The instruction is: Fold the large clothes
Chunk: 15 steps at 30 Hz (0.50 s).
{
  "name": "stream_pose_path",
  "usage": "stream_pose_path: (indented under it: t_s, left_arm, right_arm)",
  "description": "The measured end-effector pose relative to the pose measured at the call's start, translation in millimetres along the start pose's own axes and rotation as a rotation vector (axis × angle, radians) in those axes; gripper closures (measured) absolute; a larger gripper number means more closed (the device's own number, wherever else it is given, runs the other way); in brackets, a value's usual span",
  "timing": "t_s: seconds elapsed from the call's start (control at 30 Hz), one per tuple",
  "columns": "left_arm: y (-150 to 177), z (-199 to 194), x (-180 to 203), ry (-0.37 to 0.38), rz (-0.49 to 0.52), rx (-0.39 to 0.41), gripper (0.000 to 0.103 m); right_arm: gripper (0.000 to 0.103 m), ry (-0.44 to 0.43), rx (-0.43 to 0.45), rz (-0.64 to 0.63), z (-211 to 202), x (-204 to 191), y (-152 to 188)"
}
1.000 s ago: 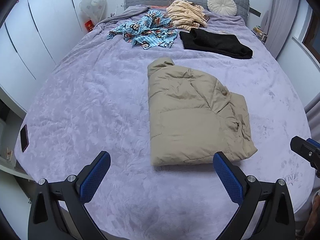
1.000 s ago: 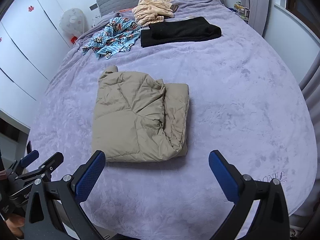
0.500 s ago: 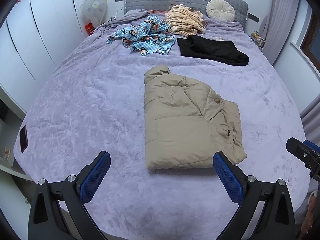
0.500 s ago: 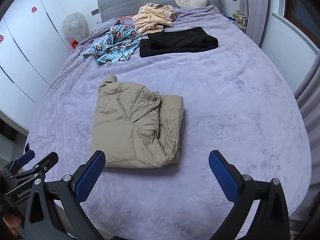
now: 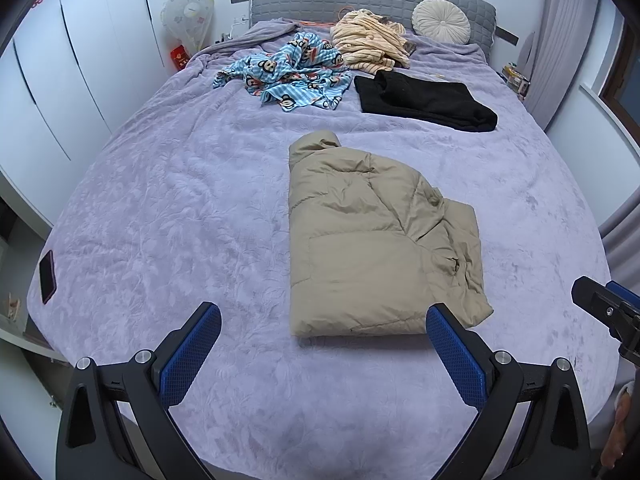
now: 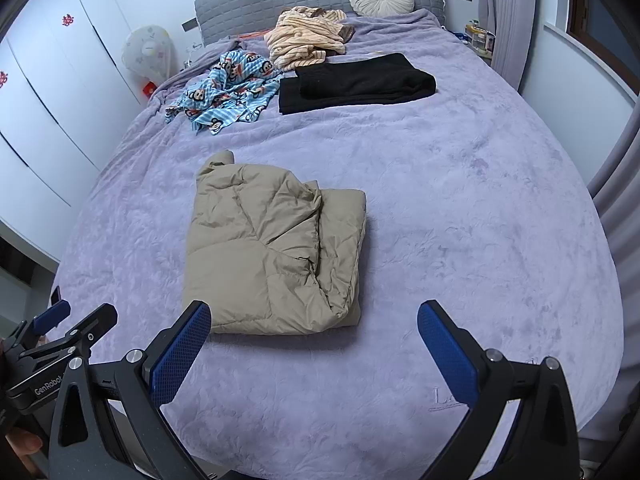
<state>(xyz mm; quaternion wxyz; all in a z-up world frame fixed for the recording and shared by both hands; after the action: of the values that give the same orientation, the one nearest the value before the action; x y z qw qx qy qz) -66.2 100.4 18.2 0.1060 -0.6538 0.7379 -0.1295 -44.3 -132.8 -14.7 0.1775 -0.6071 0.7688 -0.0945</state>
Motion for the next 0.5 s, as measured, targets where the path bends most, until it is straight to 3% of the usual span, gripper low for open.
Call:
stream_pose_path:
  t_s: [0.5]
  left_arm:
    - [2.4, -1.6, -5.2, -0.002, -0.014, 0.0, 0.0]
  right_arm:
    - [0.0, 0.001, 0.0, 0.0, 0.1, -1.2, 0.8]
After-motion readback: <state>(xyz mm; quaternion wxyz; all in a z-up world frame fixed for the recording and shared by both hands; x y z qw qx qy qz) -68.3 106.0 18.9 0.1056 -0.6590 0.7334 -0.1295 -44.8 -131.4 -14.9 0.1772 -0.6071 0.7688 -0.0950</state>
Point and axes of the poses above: each gripper's, at about its wrist camera, not at the fingertips, and z roughly the way its jaws point, x to its right, y to its underside, the point moved 9 cm from there along z, roughly the way its jaws point, and after that the axes turned 11 degrees about -x, right-handed, at the moved point
